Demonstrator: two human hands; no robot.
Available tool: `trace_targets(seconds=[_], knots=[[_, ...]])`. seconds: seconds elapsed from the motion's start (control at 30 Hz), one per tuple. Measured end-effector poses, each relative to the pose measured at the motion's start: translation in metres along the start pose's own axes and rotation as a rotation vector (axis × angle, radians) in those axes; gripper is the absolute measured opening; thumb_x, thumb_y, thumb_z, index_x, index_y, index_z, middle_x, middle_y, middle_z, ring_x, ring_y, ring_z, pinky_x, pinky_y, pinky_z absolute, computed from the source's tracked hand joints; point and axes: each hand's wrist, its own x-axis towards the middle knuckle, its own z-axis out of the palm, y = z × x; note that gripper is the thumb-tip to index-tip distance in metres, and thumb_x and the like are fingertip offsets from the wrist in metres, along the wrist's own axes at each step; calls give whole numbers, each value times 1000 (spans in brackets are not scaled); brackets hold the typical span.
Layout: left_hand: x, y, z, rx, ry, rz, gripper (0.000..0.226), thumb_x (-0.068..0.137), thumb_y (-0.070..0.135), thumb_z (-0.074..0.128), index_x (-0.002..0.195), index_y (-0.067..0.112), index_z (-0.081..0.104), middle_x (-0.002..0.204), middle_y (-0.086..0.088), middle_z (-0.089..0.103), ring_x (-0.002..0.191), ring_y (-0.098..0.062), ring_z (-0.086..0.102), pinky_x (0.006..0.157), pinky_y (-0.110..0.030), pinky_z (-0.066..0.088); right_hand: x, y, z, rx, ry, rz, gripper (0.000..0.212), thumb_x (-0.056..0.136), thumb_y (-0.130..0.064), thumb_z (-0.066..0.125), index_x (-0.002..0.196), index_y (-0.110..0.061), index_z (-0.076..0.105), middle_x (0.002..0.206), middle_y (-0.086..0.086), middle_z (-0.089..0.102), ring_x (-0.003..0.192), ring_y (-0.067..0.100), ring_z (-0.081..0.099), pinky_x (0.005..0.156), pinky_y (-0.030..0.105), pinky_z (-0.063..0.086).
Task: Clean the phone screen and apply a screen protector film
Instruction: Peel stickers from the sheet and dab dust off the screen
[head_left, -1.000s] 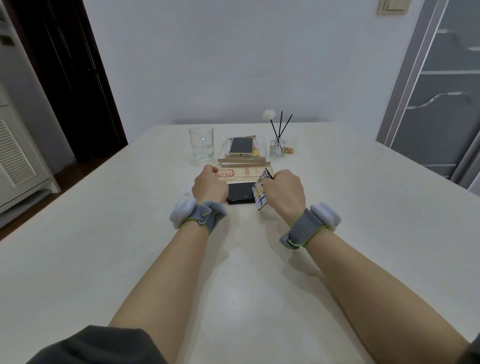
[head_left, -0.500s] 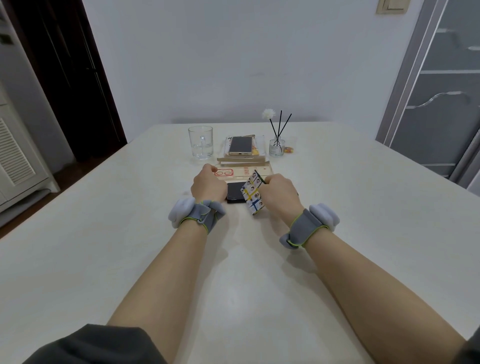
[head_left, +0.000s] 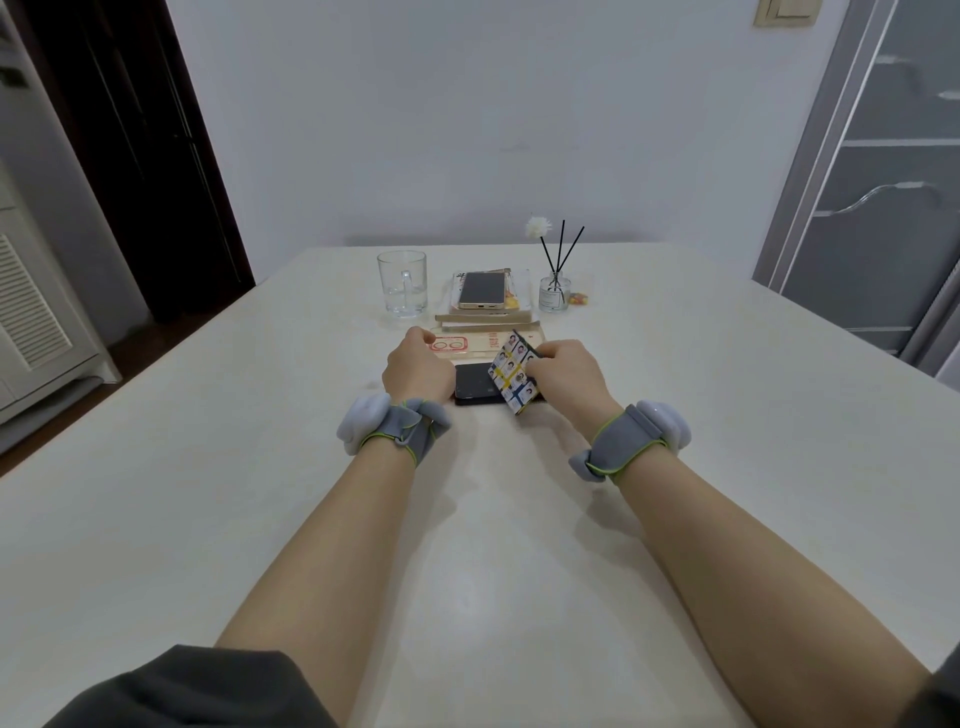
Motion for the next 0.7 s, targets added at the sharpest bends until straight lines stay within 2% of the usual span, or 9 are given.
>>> trace_targets(seconds=[0.1, 0.17, 0.27, 0.37, 0.47, 0.6, 0.7], knots=[[0, 1, 0, 2, 0, 0, 43, 87, 3, 42, 127, 16, 50, 125, -10, 61, 117, -30, 54, 96, -34, 41, 0, 3, -4, 83, 140, -27, 14, 84, -12, 55, 80, -6, 67, 82, 13, 67, 76, 27, 61, 63, 34, 51], [0, 0, 0, 2, 0, -1, 42, 87, 3, 42, 126, 16, 50, 125, -10, 61, 117, -30, 54, 96, -34, 41, 1, 4, -6, 106, 193, -34, 12, 84, -14, 55, 75, -9, 62, 77, 10, 63, 75, 27, 60, 59, 30, 46], [0, 0, 0, 6, 0, -1, 42, 87, 3, 42, 126, 16, 50, 125, -10, 61, 117, -30, 53, 95, -33, 41, 4, 8, -5, 94, 190, -31, 8, 89, -12, 49, 84, -12, 56, 91, 13, 64, 88, 32, 65, 67, 36, 51], [0, 0, 0, 7, 0, 3, 42, 88, 3, 42, 126, 16, 50, 125, -10, 60, 117, -30, 54, 94, -33, 41, 3, 11, -2, 45, 178, -51, 11, 89, -11, 49, 97, -11, 57, 109, 14, 64, 95, 31, 63, 73, 36, 52], [0, 0, 1, 9, -1, 8, 42, 87, 2, 42, 127, 16, 50, 125, -10, 60, 117, -30, 54, 95, -34, 41, 3, 12, 0, -32, 167, -90, 16, 87, -13, 54, 101, -9, 58, 107, 11, 65, 92, 28, 62, 77, 37, 53], [0, 0, 1, 9, 5, 6, 42, 87, 2, 42, 126, 16, 51, 125, -10, 61, 117, -30, 54, 95, -33, 41, 1, 8, 7, -183, 53, -167, 17, 89, -11, 52, 103, -6, 60, 104, 11, 66, 80, 20, 53, 67, 30, 44], [0, 0, 0, 5, -3, 1, 42, 88, 2, 42, 126, 16, 50, 125, -10, 61, 117, -30, 54, 94, -33, 41, 2, 7, 5, -182, 86, -121, 22, 88, -8, 48, 106, -7, 62, 109, 13, 65, 89, 28, 60, 75, 37, 54]])
